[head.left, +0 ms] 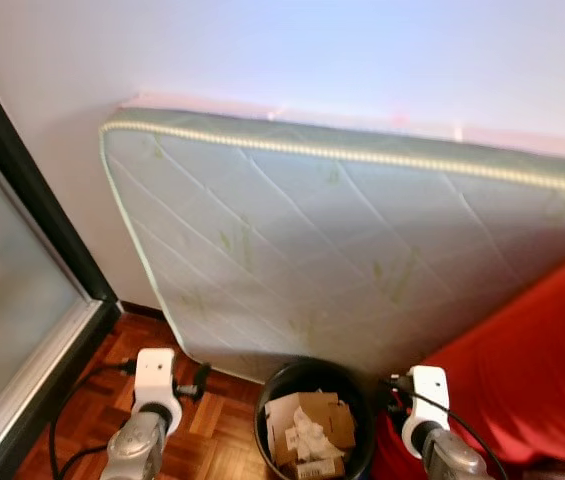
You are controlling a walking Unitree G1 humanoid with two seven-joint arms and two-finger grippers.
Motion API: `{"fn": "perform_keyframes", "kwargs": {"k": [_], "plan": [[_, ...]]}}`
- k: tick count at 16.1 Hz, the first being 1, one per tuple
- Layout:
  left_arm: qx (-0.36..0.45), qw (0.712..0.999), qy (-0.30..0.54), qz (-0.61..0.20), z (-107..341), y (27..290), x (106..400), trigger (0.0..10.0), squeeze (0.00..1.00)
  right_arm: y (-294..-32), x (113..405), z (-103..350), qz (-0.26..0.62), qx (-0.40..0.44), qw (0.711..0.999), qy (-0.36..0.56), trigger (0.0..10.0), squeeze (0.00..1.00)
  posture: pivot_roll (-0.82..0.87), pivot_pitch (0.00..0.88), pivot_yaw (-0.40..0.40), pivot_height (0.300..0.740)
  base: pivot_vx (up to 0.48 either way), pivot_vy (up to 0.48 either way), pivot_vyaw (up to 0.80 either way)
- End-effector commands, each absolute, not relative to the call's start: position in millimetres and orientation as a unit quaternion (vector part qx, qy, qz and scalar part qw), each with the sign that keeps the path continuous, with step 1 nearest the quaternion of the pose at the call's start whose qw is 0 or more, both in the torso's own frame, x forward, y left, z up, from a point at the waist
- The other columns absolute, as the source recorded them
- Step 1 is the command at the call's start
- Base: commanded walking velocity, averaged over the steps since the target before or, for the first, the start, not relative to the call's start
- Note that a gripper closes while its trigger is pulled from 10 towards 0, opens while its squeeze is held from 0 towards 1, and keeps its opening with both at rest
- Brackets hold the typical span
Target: Clean up the room
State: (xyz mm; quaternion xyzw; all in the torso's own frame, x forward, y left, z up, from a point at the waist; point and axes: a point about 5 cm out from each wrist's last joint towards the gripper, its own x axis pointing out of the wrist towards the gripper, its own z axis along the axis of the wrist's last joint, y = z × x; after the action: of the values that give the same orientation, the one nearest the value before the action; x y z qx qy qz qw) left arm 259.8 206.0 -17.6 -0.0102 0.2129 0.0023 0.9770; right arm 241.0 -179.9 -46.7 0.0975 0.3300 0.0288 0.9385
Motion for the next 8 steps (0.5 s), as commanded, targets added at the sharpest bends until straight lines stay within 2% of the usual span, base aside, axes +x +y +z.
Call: {"fn": "perform_keyframes", "kwargs": {"k": [1,5,8], "plan": [[-0.008,0.968,0.252,0.009,-29.5,210.6,247.4,10.0,0.00,-181.3,231.6,-53.7,0.015,0.106,0.931,0.349,10.0,0.00,0.07,0.000,-0.004,0.740,0.000,0.000,0.00],[-0.018,0.929,0.367,0.045,-62.1,215.3,208.3,10.0,0.00,-191.3,204.1,-70.5,-0.031,0.106,0.913,0.394,10.0,0.00,0.05,0.000,0.002,0.740,0.000,0.000,0.00],[-0.019,0.924,0.379,0.043,-66.6,213.8,201.2,10.0,0.00,-195.8,178.1,-83.5,-0.050,0.109,0.896,0.429,10.0,0.00,0.03,0.000,0.006,0.740,0.000,0.000,0.00]]}}
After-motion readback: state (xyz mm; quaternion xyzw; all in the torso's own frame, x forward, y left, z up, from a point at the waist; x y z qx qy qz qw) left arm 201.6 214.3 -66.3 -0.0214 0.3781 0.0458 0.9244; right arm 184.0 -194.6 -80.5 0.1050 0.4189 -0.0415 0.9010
